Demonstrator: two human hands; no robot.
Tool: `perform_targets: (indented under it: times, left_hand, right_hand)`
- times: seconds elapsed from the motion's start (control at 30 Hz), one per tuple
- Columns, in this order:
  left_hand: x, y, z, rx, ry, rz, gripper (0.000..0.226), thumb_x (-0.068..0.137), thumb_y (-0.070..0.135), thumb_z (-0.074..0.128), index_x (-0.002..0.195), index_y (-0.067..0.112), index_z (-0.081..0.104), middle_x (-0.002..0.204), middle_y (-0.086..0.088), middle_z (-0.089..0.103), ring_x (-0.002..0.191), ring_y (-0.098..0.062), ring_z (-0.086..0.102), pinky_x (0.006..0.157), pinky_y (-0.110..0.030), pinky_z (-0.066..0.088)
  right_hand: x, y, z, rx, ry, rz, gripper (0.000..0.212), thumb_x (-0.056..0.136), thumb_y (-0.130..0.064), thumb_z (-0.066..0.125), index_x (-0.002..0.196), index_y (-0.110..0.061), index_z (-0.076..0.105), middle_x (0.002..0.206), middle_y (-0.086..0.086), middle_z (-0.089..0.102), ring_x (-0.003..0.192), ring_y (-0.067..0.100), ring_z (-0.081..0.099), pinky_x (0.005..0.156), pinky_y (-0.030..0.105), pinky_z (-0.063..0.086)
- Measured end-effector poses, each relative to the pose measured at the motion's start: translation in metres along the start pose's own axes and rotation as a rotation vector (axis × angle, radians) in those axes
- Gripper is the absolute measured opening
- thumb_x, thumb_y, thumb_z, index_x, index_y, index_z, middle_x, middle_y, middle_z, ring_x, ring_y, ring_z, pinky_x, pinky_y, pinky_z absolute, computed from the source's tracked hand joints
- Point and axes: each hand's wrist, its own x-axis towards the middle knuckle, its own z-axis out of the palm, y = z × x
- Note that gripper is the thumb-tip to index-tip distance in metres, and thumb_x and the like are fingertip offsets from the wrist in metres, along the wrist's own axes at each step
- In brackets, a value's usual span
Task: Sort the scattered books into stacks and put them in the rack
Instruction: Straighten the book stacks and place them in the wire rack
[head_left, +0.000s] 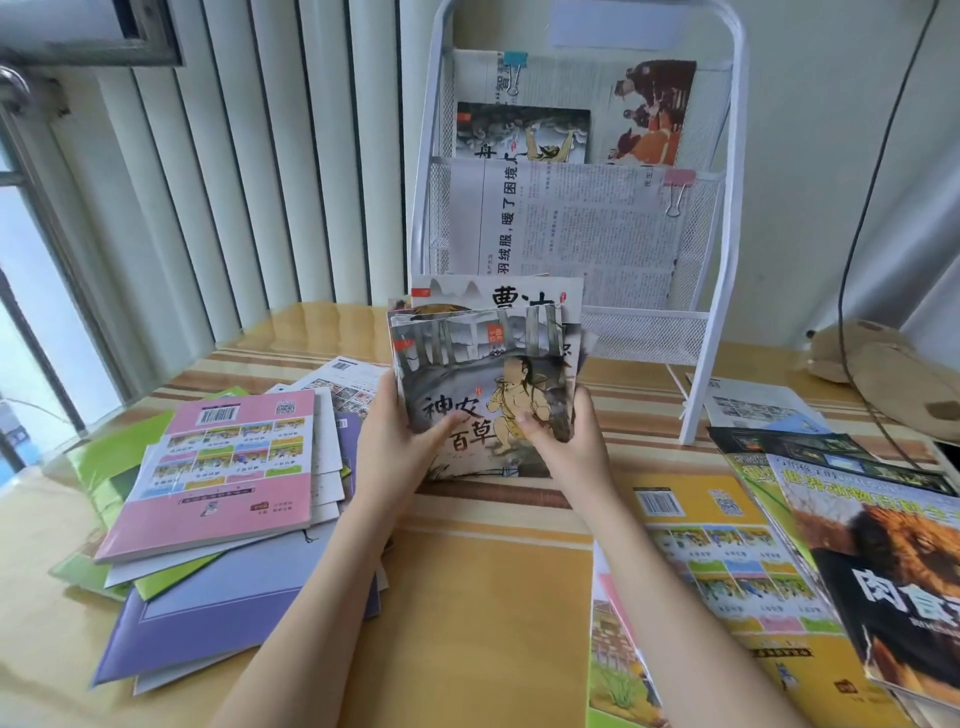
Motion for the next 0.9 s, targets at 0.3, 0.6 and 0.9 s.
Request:
perform_targets:
  times: [0.3,0.6,0.9]
  left_hand:
    - [-0.008,-0.011,-0.001,0.021,-0.166,-0.112,0.096,0.057,0.056,0.081,0.133,0.04,0.025,0.132,0.006,0.044,0.127,-0.009,0.041,0.102,-0.029,0.04]
    - [-0.015,0.014,-0.005,-0.105,-0.042,-0.023,0.062,0.078,0.032,0.075,0.12,0.053,0.034,0.111,0.046,0.044,0.104,0.031,0.04,0.084,0.003,0.032]
    - [-0.012,0.016,-0.001,-0.231,-0.113,0.022,0.115,0.07,0.041,0.078,0.15,0.04,-0.004,0.151,0.03,0.014,0.134,0.017,0.024,0.107,-0.009,0.027]
  right_hand:
    - [0.003,-0.004,0.005,0.111,-0.092,0.09,0.11,0.071,-0.049,0.072,0.15,-0.025,0.0,0.158,-0.005,0.008,0.144,0.015,0.012,0.115,0.036,0.013]
    - [0.002,-0.014,0.001,0.216,0.064,-0.086,0.075,0.066,-0.057,0.074,0.129,-0.034,0.04,0.128,-0.014,0.055,0.12,0.001,0.05,0.106,0.038,0.037]
    - [-0.001,-0.019,0.003,0.149,0.05,-0.11,0.1,0.059,-0.072,0.069,0.142,-0.036,0.027,0.148,-0.007,0.037,0.135,0.011,0.036,0.113,0.041,0.029]
